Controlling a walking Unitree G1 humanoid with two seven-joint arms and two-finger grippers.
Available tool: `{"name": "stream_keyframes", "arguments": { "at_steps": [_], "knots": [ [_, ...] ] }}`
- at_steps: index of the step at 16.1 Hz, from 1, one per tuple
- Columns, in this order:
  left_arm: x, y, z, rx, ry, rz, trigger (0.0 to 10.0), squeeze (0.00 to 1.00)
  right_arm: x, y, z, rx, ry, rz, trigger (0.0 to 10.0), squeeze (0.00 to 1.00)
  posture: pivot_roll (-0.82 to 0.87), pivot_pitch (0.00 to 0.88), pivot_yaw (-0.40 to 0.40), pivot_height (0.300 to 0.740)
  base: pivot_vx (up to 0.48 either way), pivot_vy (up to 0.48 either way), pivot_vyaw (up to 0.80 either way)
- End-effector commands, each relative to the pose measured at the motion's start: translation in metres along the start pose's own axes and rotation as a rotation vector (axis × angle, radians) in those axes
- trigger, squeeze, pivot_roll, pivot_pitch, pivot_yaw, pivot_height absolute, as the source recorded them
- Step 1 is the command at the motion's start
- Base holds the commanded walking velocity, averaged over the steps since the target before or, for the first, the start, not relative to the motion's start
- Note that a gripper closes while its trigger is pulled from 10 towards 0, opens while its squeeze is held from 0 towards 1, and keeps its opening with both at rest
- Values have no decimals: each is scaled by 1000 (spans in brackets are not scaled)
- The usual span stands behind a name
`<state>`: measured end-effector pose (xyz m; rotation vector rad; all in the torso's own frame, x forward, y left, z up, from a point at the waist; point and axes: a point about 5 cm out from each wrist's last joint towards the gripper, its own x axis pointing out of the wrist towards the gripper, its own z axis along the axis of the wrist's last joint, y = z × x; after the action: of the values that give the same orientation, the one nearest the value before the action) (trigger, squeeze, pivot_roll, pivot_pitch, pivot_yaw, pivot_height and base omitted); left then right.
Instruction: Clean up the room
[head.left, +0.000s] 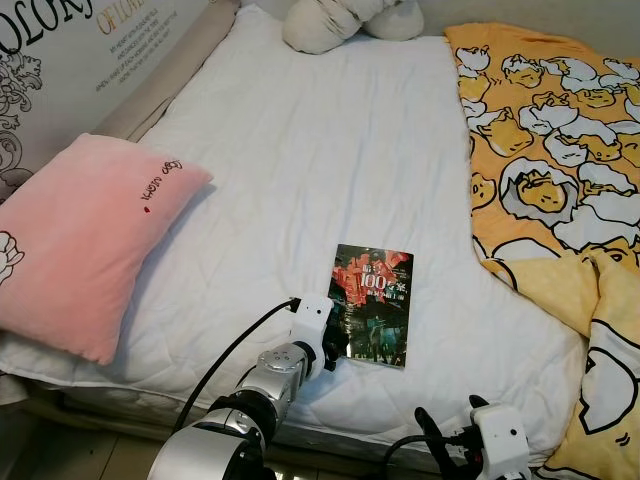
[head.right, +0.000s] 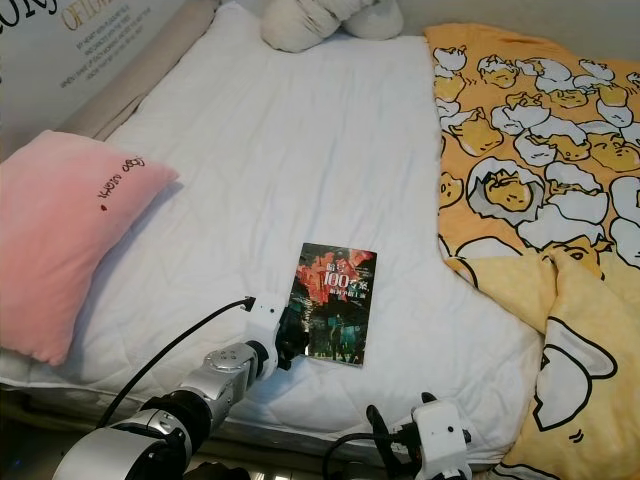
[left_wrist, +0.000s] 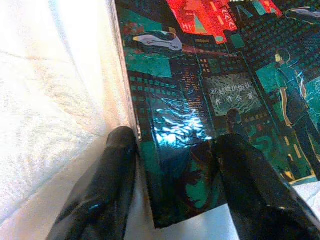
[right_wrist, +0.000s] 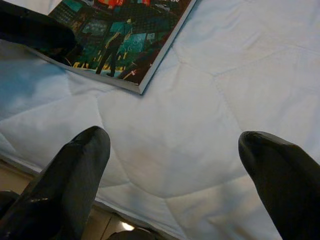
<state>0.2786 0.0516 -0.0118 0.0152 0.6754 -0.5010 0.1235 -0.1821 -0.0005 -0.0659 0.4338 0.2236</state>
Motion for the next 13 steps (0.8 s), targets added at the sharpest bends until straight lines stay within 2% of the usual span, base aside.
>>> {"name": "stream_keyframes", "arguments": {
  "at_steps": [1,3,5,6,8,10,12,13],
  "knots": [
    [0,-11,-18,-7,78,-45,0,0,-1,-4,-3,14,20,-23,10000,0,-166,84,-11,732,0,0,0],
    [0,-12,-17,-7,73,-54,0,0,0,-5,-4,14,22,-24,10000,0,-166,75,-12,732,0,0,0],
    [1,-14,-4,-43,-4,-82,0,0,5,-5,-7,11,29,-19,10000,0,-161,39,-6,732,0,0,0],
    [2,-20,5,-17,-78,-139,0,0,10,-4,-5,-3,18,-9,10000,0,-160,13,4,732,0,0,0],
    [1,-26,10,34,-134,-197,0,0,18,-8,-1,-3,0,-25,10000,0,-138,0,14,732,0,0,0],
    [-4,-23,29,50,-276,-253,0,0,36,-18,9,10,-38,-66,10000,0,-100,0,24,732,0,0,0],
    [-10,-18,47,71,-376,-272,0,0,47,-21,20,18,-79,-75,10000,0,-69,0,29,732,0,0,0],
    [-19,-9,67,100,-470,-280,0,0,58,-20,33,28,-128,-82,10000,0,-47,0,40,732,0,0,0]
  ]
}}
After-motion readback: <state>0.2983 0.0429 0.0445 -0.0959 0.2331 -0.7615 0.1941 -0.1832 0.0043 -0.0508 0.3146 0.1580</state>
